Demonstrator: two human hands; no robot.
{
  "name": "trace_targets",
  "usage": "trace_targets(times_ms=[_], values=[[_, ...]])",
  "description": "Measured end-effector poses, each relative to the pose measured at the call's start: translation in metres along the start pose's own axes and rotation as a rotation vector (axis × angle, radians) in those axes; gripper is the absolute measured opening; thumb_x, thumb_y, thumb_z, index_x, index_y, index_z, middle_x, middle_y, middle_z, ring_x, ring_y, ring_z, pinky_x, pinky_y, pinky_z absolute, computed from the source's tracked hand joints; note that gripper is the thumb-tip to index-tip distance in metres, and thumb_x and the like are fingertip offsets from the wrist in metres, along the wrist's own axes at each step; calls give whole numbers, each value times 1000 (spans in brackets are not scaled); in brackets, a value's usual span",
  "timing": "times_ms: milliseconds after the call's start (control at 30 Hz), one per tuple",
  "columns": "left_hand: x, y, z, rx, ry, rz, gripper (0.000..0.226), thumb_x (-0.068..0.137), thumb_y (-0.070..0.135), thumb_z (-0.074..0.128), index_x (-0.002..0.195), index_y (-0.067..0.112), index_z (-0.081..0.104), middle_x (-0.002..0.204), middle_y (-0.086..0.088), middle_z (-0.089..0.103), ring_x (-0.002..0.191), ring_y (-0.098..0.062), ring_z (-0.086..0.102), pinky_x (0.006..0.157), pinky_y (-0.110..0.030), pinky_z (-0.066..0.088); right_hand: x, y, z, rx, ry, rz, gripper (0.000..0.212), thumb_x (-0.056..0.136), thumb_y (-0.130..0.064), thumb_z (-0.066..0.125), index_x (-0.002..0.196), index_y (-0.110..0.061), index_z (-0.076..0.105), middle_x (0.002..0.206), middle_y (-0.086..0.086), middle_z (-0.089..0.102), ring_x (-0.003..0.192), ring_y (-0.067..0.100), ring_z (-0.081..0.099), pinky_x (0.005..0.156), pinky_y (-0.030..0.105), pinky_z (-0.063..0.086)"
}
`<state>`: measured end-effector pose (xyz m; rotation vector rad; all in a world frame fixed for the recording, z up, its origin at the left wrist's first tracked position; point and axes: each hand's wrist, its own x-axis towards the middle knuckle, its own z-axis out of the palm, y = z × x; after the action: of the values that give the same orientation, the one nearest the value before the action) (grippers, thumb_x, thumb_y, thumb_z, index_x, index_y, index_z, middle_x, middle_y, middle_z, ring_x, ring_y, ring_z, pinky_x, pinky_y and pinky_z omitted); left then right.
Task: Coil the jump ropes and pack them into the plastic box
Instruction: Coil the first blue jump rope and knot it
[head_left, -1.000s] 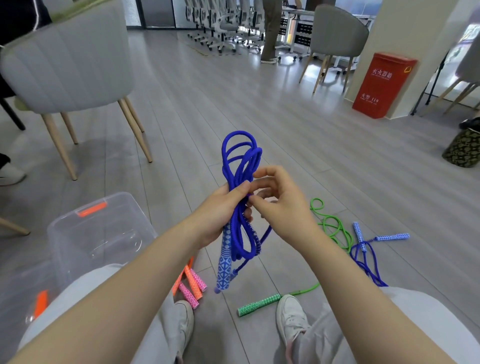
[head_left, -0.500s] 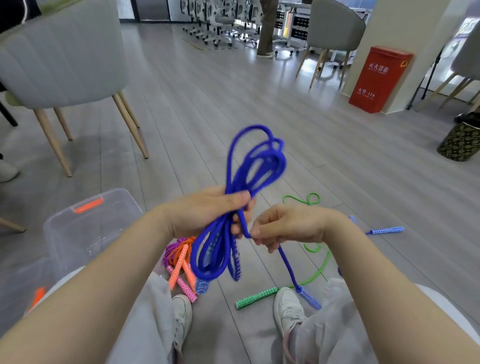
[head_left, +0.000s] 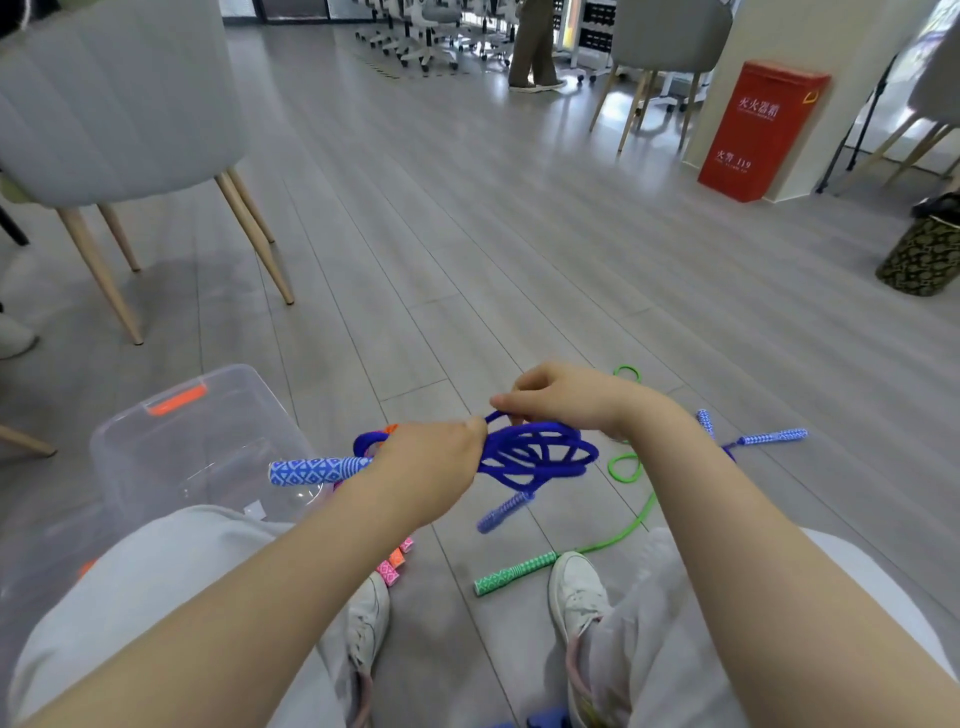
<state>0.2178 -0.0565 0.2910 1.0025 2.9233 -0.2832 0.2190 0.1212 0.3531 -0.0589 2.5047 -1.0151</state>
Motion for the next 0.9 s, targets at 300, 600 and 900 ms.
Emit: trace_targets(times_ms=[300, 600, 900], values=[[8, -8, 4, -49, 118, -256, 26, 93, 21, 53, 114, 16, 39, 99, -2, 65, 79, -21, 65, 57, -29, 42, 1, -7, 4, -173, 297, -163, 18, 89, -38, 62, 84, -22, 67, 73, -10, 63, 66, 6, 55, 55, 19, 38], [22, -5, 6, 6, 46, -347, 17, 93, 14, 47, 109, 18, 51, 94, 2, 65, 80, -22, 64, 60, -30, 40, -9, -29, 34, -368, 302, -197, 29, 90, -26, 51, 64, -14, 54, 62, 4, 54, 58, 21, 49, 54, 29, 40], [28, -39, -17, -652, -64, -238, 22, 79, 17, 65, 76, 20, 43, 68, 0, 55, 59, -17, 49, 51, -27, 36, -11, 3, 55, 439, -168, 2, 22, 93, -27, 60, 95, -8, 72, 65, 0, 47, 56, 11, 36, 49, 21, 28]])
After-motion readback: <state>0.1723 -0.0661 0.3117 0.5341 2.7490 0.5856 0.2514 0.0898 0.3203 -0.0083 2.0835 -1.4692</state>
